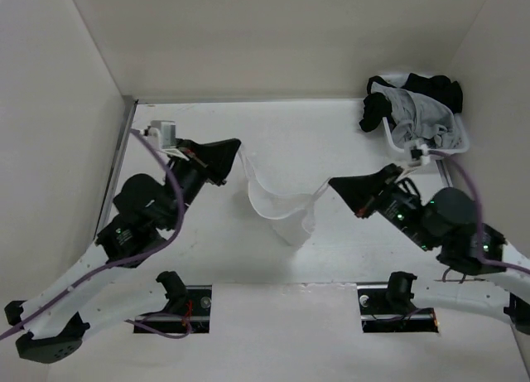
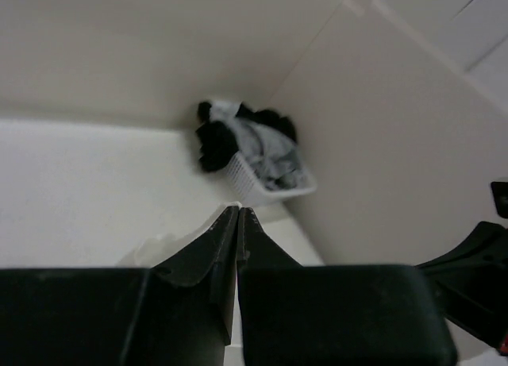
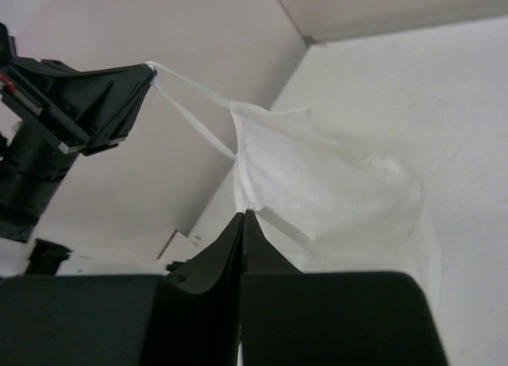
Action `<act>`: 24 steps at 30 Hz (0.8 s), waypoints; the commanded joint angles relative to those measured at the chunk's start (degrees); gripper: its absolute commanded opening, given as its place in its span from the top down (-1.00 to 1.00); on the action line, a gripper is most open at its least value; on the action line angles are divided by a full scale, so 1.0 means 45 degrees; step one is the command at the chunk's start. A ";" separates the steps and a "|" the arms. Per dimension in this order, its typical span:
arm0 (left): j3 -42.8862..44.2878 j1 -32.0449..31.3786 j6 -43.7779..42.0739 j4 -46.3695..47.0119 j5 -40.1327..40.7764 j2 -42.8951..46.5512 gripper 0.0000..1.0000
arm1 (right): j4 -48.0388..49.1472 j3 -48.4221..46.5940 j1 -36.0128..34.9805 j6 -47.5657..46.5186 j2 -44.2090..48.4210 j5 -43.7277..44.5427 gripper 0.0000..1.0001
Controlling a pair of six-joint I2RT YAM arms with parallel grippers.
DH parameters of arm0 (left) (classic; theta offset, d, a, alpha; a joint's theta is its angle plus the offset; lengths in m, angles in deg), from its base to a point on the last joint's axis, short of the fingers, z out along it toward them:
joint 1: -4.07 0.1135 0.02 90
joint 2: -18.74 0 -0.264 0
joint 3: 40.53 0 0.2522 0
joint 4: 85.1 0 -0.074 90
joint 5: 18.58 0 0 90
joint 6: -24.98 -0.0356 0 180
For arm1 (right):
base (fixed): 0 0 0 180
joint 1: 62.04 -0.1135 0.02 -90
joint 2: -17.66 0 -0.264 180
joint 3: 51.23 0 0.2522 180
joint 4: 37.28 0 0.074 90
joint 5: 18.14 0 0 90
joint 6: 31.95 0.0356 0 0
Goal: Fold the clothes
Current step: Flatten the tank top out
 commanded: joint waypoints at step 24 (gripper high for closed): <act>-0.1617 0.6621 0.0332 0.4232 -0.0500 -0.4866 0.95 | 0.2231 -0.3269 0.6522 -0.2393 -0.6958 -0.3800 1.00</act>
